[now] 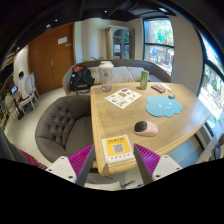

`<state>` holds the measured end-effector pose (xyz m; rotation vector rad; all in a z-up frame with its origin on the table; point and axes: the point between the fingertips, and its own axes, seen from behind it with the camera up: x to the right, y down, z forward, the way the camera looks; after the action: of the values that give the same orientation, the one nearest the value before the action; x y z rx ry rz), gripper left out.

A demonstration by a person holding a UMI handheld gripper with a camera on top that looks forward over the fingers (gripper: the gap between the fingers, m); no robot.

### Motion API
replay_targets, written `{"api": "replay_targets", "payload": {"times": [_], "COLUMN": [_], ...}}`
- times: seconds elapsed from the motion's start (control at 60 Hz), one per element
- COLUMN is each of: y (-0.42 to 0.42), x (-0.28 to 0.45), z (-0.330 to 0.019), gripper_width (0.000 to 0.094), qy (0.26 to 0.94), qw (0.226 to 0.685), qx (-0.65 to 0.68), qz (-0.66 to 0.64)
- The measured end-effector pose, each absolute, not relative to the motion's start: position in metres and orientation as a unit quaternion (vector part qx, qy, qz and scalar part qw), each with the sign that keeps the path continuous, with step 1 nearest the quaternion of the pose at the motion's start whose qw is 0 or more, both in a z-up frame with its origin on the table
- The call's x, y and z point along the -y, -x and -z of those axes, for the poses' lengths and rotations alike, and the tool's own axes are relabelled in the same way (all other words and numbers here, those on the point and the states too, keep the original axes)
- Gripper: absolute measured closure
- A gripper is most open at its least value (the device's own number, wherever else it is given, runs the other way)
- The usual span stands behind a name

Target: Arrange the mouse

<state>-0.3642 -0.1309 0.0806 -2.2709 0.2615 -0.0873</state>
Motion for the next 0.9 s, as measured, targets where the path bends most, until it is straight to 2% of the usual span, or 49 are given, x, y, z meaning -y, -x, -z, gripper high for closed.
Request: {"api": "replay_targets", "payload": {"times": [0.233, 0.6, 0.717, 0.9], "y": [0.346, 0.239, 0.212, 0.18], "x": [0.133, 0.135, 0.109, 0.067], "z": [-0.07, -0.005, 0.0, 0.015], "gripper_width": [0.014, 0.0121, 0.0123, 0.0099], "qy": [0.899, 0.912, 0.903, 0.899], "qw": [0.422, 0.389, 0.422, 0.437], "qx": [-0.111, -0.11, -0.061, -0.018], "qz": [0.04, 0.068, 0.058, 0.004]}}
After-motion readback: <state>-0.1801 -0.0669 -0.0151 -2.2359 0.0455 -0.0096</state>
